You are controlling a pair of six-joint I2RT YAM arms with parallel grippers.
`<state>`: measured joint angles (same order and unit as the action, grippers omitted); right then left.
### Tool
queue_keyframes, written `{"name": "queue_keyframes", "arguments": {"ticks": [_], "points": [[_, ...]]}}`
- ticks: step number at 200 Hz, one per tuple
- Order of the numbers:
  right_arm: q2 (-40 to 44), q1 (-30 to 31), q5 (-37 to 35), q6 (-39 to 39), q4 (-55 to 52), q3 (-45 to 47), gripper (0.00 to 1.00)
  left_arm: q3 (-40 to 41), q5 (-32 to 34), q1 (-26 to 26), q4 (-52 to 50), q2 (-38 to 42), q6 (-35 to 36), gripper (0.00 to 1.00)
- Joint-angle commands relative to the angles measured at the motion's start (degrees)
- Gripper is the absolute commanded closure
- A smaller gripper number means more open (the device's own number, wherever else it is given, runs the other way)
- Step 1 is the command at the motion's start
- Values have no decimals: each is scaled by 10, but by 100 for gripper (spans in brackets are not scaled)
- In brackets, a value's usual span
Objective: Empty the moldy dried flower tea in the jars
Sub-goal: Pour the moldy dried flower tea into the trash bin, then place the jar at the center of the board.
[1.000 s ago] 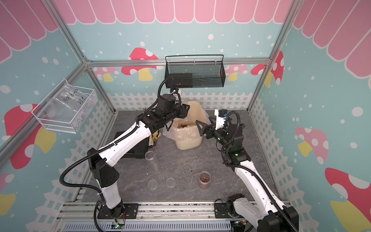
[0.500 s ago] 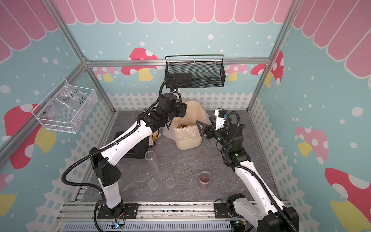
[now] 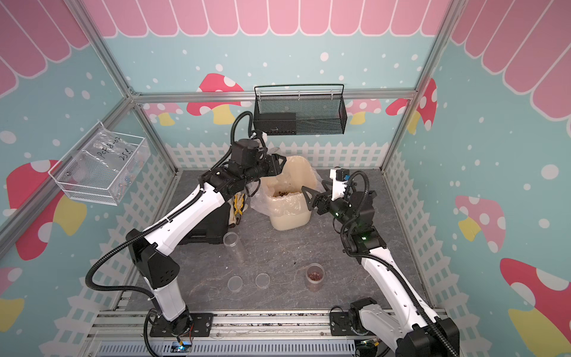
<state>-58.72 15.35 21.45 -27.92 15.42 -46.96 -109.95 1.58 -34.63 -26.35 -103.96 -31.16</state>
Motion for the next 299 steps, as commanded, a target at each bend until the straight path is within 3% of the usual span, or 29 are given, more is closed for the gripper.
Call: {"name": "queue_keyframes", "arguments": {"ticks": [1,39,127,162,233,299], "points": [[5,-3,21,-15,2,-9,8,17,-90,19,68,47,-122,100],[-5,-3,54,-70,18,-23,8,136,-202,69,237,81,-349,100],[-36,1,126,-187,105,-26,8,296,-265,86,449,122,-611,100],[-44,7,128,-188,111,-37,13,329,-269,86,459,133,-626,100],[-87,33,122,-171,104,-83,12,350,-288,71,441,156,-622,100],[-105,54,85,-156,86,-101,41,389,-271,67,467,181,-621,100]]}}
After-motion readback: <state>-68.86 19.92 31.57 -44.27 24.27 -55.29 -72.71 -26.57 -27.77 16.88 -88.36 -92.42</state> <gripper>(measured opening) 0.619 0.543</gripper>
